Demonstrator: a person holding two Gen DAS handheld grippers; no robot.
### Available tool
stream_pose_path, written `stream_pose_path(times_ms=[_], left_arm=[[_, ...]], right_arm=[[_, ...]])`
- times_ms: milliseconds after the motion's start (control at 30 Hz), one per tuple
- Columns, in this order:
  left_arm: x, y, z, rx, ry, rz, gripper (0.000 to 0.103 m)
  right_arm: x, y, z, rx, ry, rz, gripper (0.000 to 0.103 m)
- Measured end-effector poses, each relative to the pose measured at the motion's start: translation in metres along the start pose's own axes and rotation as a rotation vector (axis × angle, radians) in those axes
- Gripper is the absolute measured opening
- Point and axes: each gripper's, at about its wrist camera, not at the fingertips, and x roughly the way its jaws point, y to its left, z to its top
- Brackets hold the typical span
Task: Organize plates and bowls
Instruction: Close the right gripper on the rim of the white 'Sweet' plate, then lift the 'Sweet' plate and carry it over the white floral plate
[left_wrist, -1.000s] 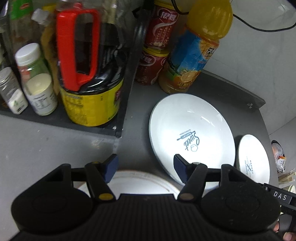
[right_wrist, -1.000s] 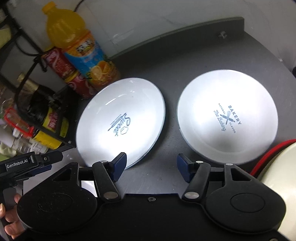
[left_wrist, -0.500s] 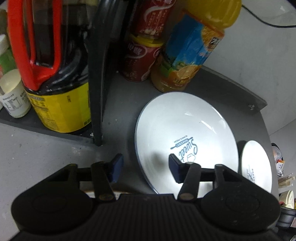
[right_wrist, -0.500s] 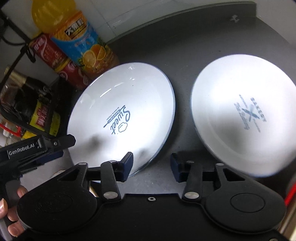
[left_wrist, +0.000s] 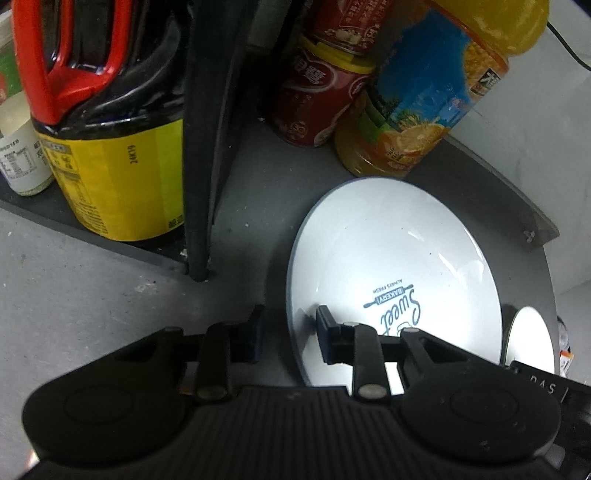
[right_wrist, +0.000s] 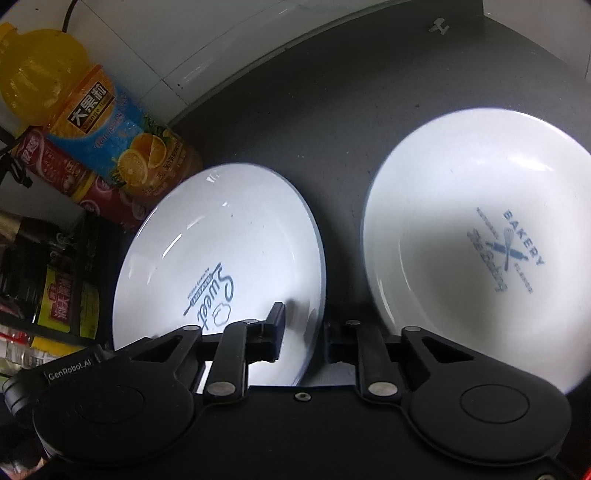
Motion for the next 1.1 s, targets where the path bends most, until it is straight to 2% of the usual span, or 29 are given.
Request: stream_pose_path(times_ms=[100,133,233,467,667,1100], left_arm=[[0.002,0.001,0.000,-0.036,-0.002,-0.014,0.019],[0.002,0.003,0.000,-0.053,0.003,-0.031,0.015],[0.002,0.009,0.001,-0.098,0.008,-0.048,0.013],[-0.011,0.022,0.000,-0.141,-0.007,-0.105,0.008],[-0.025,0.028,-0.009,-0.141,-0.002,-0.123,0.007],[-0.066,0.030,-0.020,-0.116,-0.052,-0.161,0.005]], right_arm=[[0.003,0.001,0.003,-0.016,-0.010,0.002,0.019],[0.004,0.000,0.004,-0.021,-0.008,0.000,0.015],[0.002,0.000,0.006,-0.031,0.009,0.008,0.014],[-0.025,0.003,-0.008,-0.080,-0.038,0.056,0.009],[-0.040,0.003,-0.016,-0.055,-0.063,0.065,0.009],[-0.072,0.007,-0.039,-0.093,-0.123,0.089,0.010]])
